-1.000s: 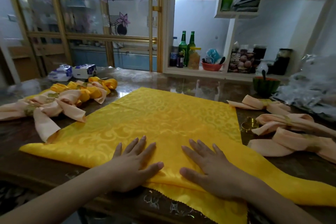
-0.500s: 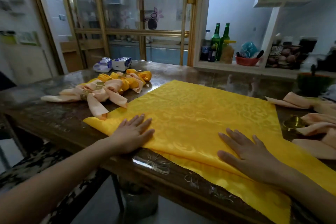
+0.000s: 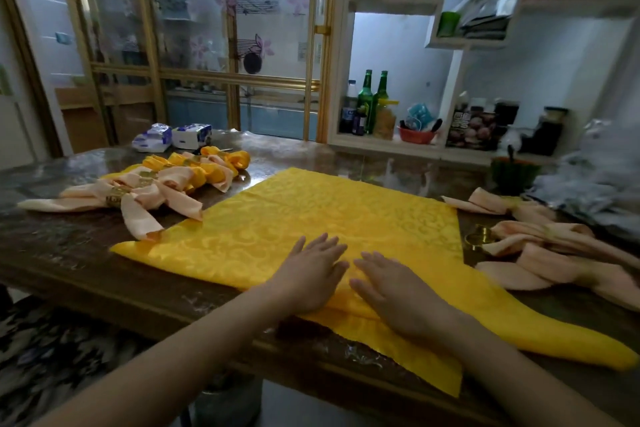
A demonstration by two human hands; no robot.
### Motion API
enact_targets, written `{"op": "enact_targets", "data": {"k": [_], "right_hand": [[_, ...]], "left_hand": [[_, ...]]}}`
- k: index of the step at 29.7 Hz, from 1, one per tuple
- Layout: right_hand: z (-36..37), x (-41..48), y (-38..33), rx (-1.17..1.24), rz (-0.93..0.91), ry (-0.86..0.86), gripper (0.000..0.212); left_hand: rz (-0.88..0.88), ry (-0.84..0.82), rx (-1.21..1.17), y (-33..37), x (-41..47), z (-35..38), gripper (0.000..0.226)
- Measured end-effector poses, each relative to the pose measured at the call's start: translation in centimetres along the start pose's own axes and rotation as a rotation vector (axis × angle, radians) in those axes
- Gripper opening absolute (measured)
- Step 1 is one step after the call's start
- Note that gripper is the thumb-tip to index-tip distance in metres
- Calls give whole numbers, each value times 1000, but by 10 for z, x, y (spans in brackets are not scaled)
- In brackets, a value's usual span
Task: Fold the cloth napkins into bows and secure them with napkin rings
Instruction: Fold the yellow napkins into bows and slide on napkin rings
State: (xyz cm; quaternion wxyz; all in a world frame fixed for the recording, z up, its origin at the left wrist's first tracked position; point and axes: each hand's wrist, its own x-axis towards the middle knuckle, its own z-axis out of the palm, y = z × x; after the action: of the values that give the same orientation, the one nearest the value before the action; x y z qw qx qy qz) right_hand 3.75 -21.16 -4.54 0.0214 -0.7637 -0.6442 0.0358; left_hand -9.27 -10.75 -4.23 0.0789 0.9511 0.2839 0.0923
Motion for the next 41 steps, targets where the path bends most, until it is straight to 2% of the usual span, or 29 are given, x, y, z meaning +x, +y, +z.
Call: {"op": "enact_targets", "data": {"k": [2, 6, 13, 18, 20, 23, 24, 26, 29, 33, 37, 41], "right_hand": [[9, 1, -7, 54, 2, -42, 52], [15, -8, 8, 104, 138, -63, 55], [11, -75, 72, 85, 309, -74, 58], [3, -125, 112, 62, 426, -149, 56], [-9, -123, 110, -52, 408, -193, 57], [-36, -97, 94, -107, 318, 10, 51], [-43, -85, 88, -33, 291, 111, 49], [-46, -50, 79, 121, 264, 173, 45], [-40, 4, 71, 218, 279, 133, 47], [-31, 52, 85, 316, 423, 93, 55], [-41, 94, 106, 321, 584, -7, 72], [-50, 117, 116, 351, 631, -151, 70]], "left_hand": [[-1, -129, 19, 11, 7, 20, 50], [-28, -219, 69, 19, 8, 30, 53], [-18, -251, 78, 24, 0, 22, 78], [-2, -247, 79, 22, 0, 23, 80], [-3, -274, 57, 23, 0, 23, 80], [-40, -236, -20, 13, 4, 11, 74], [-53, -184, -3, 7, 9, -3, 71], [-120, -120, 30, -11, 20, -19, 63], [-193, -172, 102, -33, 46, -45, 50], [-261, -232, 138, -38, 87, -57, 41], [-279, -292, 100, -50, 153, -38, 47], [-349, -374, -18, -53, 194, -21, 60]]}}
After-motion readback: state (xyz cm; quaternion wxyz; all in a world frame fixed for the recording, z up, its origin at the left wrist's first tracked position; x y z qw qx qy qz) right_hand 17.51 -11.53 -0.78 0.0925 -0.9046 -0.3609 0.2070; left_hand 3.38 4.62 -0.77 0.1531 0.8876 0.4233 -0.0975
